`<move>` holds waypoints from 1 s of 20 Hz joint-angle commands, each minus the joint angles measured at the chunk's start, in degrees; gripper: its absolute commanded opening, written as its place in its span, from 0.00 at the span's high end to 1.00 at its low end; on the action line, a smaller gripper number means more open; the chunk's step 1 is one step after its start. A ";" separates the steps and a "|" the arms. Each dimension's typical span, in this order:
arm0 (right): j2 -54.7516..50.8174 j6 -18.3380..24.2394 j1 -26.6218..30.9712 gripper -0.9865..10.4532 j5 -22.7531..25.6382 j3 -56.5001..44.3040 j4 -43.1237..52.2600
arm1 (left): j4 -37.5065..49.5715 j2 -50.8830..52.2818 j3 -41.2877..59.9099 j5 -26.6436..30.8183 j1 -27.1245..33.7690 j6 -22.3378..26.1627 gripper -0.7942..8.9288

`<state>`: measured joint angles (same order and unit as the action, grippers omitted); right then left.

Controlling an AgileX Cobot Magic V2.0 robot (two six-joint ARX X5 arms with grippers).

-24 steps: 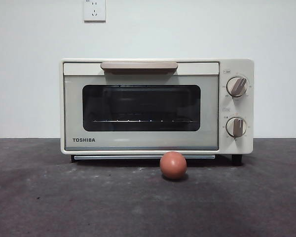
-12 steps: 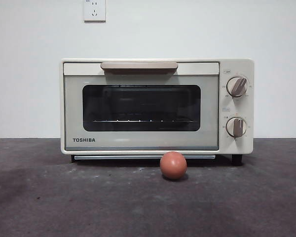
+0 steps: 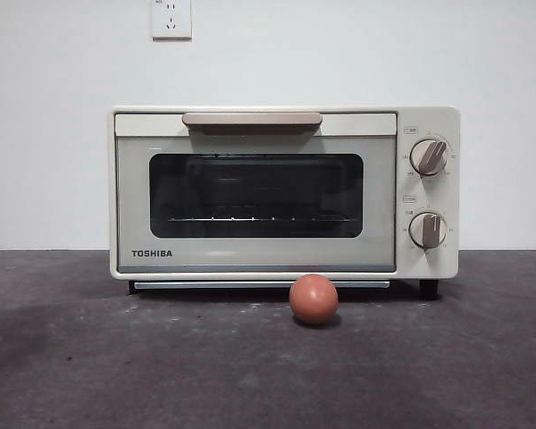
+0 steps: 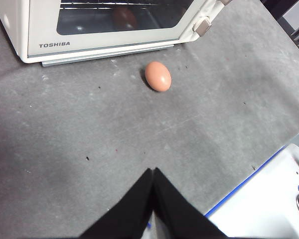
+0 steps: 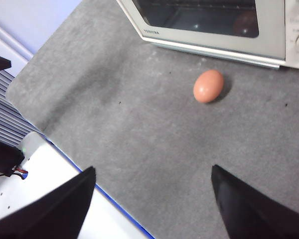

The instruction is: Eggoven

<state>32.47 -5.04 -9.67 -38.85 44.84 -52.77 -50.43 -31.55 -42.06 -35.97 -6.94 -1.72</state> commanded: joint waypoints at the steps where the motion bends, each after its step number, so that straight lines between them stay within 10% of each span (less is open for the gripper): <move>1: 2.73 -2.69 -0.37 0.57 0.24 0.98 2.47 | 0.70 -0.24 -1.07 -0.20 -0.15 1.01 0.91; 15: 33.07 -17.75 -27.45 0.57 32.65 0.98 32.87 | 0.72 -0.24 -1.07 -0.20 -0.22 0.81 0.91; 20: 44.19 -21.40 -29.97 0.57 36.70 1.07 42.64 | 0.74 -0.24 -1.07 -0.20 -0.22 0.79 0.91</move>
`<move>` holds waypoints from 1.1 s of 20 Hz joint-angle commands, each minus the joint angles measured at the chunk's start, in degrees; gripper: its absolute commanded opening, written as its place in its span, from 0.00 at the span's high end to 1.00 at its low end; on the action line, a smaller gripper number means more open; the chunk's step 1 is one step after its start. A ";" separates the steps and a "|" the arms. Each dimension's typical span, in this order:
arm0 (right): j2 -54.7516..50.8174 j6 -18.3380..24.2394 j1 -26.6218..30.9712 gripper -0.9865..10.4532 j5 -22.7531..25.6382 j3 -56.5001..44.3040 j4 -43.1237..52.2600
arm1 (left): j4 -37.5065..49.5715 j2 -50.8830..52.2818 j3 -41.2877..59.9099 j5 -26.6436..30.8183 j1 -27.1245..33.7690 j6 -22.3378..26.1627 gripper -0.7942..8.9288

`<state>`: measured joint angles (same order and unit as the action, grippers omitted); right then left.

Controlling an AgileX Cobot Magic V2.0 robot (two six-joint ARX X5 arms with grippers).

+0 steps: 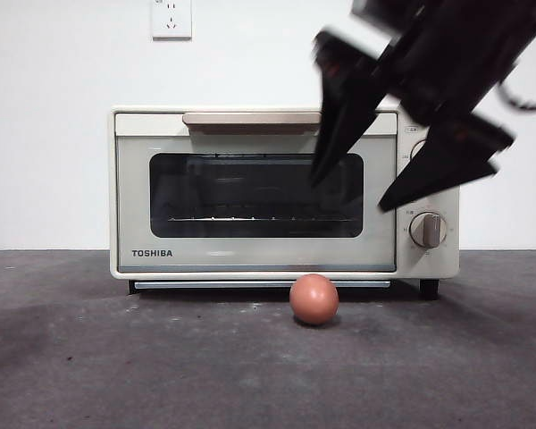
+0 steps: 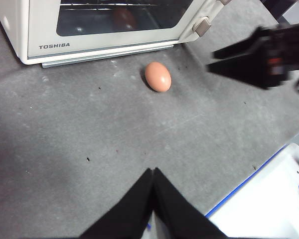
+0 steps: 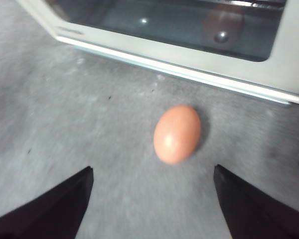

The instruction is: Eggoven

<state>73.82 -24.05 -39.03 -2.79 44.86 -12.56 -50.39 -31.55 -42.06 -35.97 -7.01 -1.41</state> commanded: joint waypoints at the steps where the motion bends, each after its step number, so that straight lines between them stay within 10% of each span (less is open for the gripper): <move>1: 4.76 -2.58 -0.61 0.57 1.25 1.38 3.54 | 0.70 -0.24 -1.07 -0.20 -0.22 0.48 0.91; 22: 27.39 -2.01 -0.55 0.57 6.29 12.15 3.85 | 1.01 -0.24 -1.07 -0.17 -2.84 0.33 0.91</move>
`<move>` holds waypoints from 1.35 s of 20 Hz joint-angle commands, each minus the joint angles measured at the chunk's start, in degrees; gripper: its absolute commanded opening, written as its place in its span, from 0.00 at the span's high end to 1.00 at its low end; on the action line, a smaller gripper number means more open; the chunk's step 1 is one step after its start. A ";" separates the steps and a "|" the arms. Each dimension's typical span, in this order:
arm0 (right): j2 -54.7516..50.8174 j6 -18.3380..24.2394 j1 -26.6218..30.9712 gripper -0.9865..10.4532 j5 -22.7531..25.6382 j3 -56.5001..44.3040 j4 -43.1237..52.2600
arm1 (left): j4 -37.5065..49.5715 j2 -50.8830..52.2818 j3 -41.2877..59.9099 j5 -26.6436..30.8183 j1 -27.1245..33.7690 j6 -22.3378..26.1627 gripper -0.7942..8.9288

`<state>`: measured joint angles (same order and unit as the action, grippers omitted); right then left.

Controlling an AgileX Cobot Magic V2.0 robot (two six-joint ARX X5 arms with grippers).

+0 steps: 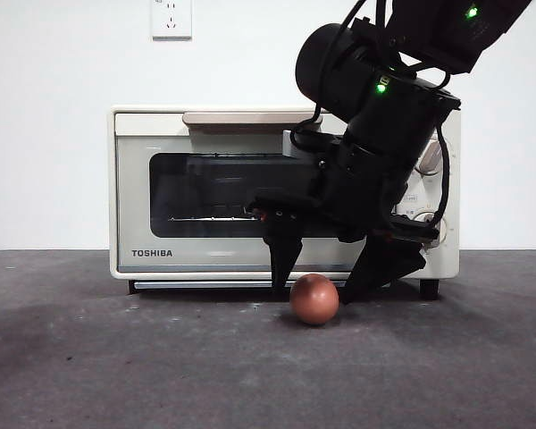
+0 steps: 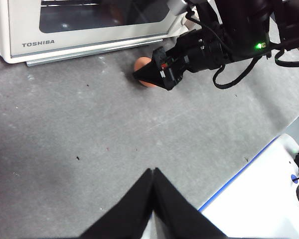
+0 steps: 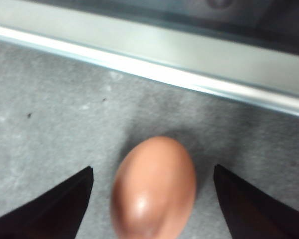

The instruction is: Eggoven

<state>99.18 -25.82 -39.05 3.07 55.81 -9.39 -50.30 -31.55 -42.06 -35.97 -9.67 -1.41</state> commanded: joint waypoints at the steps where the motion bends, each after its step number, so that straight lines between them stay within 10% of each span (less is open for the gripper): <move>1: 2.43 -0.26 -0.52 0.57 0.44 1.20 0.85 | 1.05 -0.24 -1.07 -0.17 -0.17 0.33 0.91; 18: 3.39 -0.55 -0.50 0.91 2.54 1.20 1.16 | 1.42 -0.24 -1.07 -0.15 -0.15 0.33 0.91; 27: -4.17 0.74 -1.99 0.91 2.51 1.22 -3.41 | 6.38 -2.19 -1.07 -0.07 -0.17 -1.31 0.91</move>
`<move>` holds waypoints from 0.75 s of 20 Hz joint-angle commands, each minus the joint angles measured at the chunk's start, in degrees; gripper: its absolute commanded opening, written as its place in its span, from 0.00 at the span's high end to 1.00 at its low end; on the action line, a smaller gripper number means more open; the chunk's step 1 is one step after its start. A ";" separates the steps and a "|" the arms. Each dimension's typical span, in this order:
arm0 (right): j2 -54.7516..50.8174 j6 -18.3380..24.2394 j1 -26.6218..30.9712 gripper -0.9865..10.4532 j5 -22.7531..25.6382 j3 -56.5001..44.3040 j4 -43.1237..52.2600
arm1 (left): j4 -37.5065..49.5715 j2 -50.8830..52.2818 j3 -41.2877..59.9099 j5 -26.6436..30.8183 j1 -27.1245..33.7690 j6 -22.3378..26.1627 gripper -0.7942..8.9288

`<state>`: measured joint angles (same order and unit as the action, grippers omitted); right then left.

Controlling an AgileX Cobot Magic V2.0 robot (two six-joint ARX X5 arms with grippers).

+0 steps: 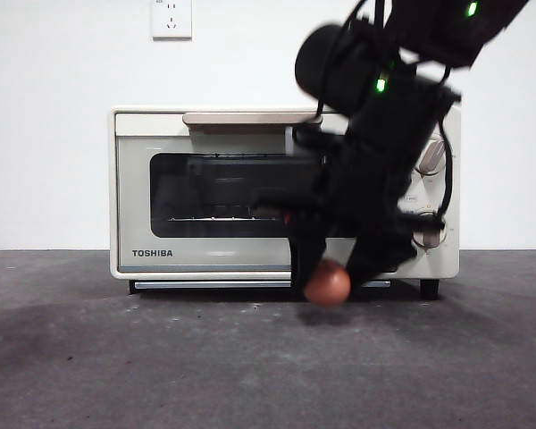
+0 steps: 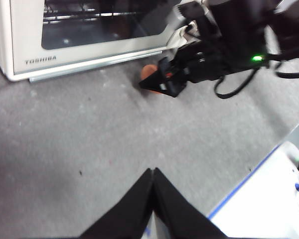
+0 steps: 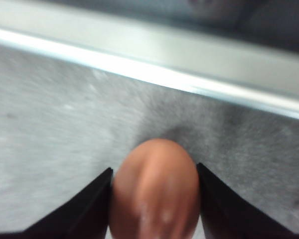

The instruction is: Eggoven

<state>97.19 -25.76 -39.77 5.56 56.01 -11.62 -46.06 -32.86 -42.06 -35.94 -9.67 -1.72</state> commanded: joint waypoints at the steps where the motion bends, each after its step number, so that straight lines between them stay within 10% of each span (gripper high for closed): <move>1: -4.31 1.07 -1.95 0.91 0.04 1.03 -2.86 | 3.69 -1.49 -1.09 -0.09 -0.22 -1.27 0.91; 15: -41.44 3.80 -10.25 0.91 3.63 1.03 -22.88 | 33.33 -28.02 -11.04 10.38 -12.66 -4.72 0.91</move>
<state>55.35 -22.50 -49.45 8.97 56.01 -34.79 -13.32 -60.14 -52.03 -25.63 -22.09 -6.46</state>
